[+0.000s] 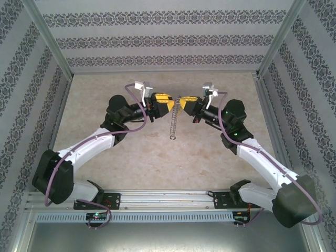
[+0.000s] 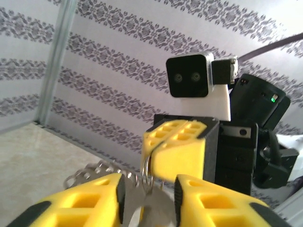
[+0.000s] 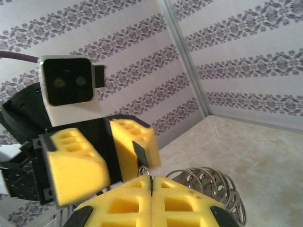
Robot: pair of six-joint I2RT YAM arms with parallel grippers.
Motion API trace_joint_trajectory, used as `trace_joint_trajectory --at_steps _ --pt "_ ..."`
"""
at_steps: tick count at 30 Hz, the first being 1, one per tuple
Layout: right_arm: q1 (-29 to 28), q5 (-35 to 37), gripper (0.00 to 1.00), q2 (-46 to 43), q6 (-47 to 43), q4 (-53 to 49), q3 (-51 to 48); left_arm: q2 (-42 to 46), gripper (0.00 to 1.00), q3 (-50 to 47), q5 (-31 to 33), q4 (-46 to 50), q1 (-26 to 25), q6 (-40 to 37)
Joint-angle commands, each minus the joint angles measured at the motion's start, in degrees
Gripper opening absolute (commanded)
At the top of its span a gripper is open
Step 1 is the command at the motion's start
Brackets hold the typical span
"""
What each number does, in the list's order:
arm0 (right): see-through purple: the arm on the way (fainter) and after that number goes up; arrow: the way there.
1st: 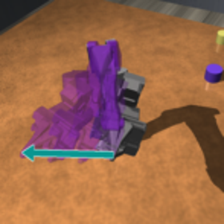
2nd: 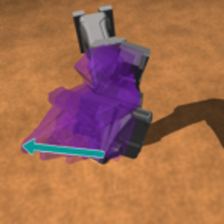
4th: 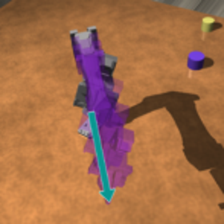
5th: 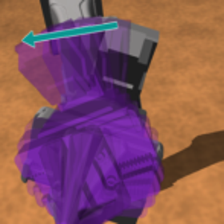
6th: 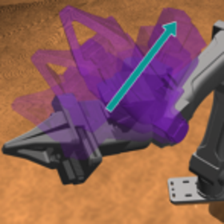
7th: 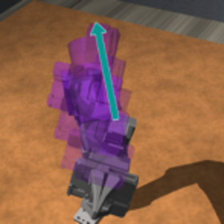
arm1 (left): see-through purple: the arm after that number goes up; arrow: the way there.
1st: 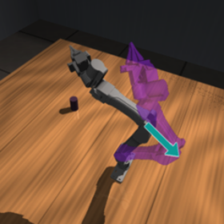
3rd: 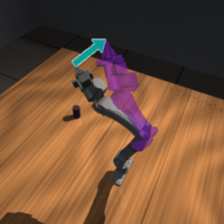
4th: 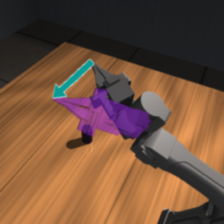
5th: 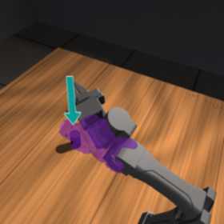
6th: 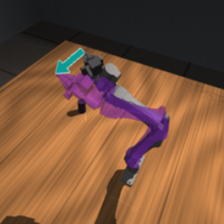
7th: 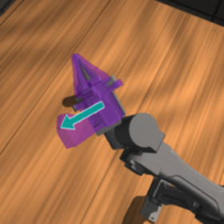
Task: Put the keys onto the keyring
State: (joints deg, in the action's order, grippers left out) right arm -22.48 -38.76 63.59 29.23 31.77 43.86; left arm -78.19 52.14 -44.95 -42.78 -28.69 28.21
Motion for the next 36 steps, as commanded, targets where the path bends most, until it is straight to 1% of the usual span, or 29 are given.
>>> trace_joint_trajectory --at_steps 1,5,7,10,12,16,19,24,36 --pt "2.73 -4.94 0.0 -1.45 -3.03 -1.48 2.02 4.48 0.43 4.13 0.23 10.16 1.95 -5.57" --pt "4.39 -9.6 0.0 -0.38 -5.96 -5.31 3.92 4.7 0.49 9.77 -4.29 23.88 3.3 -11.49" --pt "4.53 -11.38 0.0 0.18 -8.1 -8.06 5.35 3.68 0.5 12.48 -6.72 29.51 3.59 -13.84" --pt "4.4 -14.6 0.0 1.29 -12.47 -14.8 8.53 1.7 0.5 16.4 -9.8 36.95 3.76 -17.36" --pt "4.09 -15.49 0.0 1.58 -15.81 -19.76 10.55 0.19 0.5 18.87 -10.96 41.67 3.74 -19.86" --pt "3.3 -14.72 0.0 1.62 -22.42 -29.74 14.45 -2.86 0.46 23.21 -12.81 49.61 3.81 -23.89" --pt "2.78 -13.51 0.0 1.82 -25.65 -34.61 16.35 -4.51 0.41 25.24 -14.56 52.75 3.75 -25.88" --pt "1.06 -9.93 0.0 2.5 -30.36 -40.85 18.93 -6.69 0.38 27.47 -17.92 54.78 3.8 -26.73" --pt "-0.15 -7.87 0.0 3.56 -31.5 -41.93 19.77 -7.3 0.36 27.89 -19.88 54.76 3.55 -26.72"
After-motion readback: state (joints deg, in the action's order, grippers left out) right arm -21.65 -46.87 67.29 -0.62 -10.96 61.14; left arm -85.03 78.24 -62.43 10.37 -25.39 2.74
